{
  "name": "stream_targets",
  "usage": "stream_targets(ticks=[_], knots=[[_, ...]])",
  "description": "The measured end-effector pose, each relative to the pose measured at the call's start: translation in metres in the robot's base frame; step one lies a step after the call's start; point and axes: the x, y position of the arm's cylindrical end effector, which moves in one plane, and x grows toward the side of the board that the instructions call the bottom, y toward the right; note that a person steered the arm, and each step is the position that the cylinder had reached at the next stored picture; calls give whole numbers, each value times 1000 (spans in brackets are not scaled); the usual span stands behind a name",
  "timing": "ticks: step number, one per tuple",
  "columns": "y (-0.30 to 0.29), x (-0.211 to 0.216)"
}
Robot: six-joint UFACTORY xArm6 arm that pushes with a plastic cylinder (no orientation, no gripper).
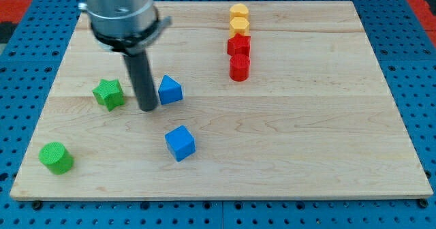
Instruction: Slide the blue triangle to the top side of the board
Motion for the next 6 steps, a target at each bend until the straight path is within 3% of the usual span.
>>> stream_targets(ticks=[1,3,4,6], knots=[[-9,-30],[-11,17],[36,17],[30,-23]])
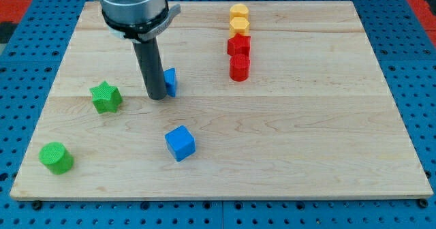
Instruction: Slide the blue triangle to the top side of the board
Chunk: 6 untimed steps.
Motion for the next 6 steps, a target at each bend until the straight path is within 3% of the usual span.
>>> stream_targets(ticks=[3,5,6], knots=[[19,-2],[64,-1],[50,-21]])
